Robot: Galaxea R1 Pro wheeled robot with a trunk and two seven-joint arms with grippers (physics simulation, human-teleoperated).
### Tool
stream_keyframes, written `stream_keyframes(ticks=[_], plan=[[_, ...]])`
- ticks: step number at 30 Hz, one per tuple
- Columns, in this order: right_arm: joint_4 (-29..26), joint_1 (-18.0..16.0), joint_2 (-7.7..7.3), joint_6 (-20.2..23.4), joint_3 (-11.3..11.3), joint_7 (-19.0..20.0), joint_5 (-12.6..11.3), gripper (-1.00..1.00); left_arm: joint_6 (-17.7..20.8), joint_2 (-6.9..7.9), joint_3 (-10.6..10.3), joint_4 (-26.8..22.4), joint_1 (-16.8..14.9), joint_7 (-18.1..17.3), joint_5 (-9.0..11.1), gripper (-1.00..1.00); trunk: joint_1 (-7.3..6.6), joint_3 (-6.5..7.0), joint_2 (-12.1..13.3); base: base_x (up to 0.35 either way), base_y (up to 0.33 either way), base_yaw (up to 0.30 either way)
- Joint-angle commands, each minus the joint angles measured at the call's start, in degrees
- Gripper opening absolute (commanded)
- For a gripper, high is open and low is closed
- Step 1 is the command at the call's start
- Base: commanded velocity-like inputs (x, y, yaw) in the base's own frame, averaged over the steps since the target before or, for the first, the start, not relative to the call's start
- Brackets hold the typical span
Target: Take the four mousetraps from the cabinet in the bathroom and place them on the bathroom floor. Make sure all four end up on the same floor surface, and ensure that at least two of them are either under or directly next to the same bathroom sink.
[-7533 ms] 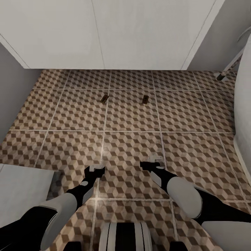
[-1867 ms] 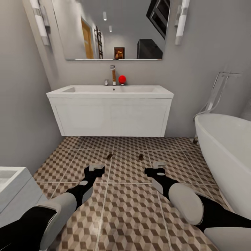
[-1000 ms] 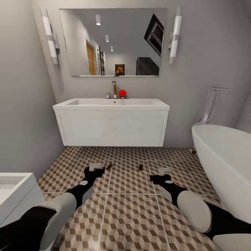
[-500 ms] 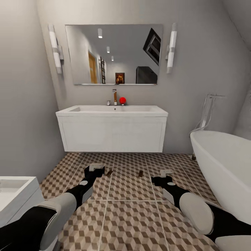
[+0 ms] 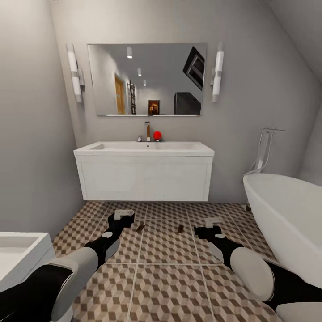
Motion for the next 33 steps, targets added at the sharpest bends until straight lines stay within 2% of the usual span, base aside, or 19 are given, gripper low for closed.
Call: stream_keyframes(ticks=[1,33], plan=[[0.16,-0.06,-0.01,-0.27,-0.49,-0.35,0.61,1.0,-0.2,-0.01,-0.52,0.07,-0.04,0.18,0.57,1.0,-0.24,0.12,0.39,0.0,0.0,0.0],[-0.58,-0.07,0.29,-0.33,-0.78,-0.76,0.12,1.0,-0.63,-0.17,-0.6,0.56,-0.04,0.28,0.56,1.0,-7.27,5.86,13.22,0.0,0.0,0.0]])
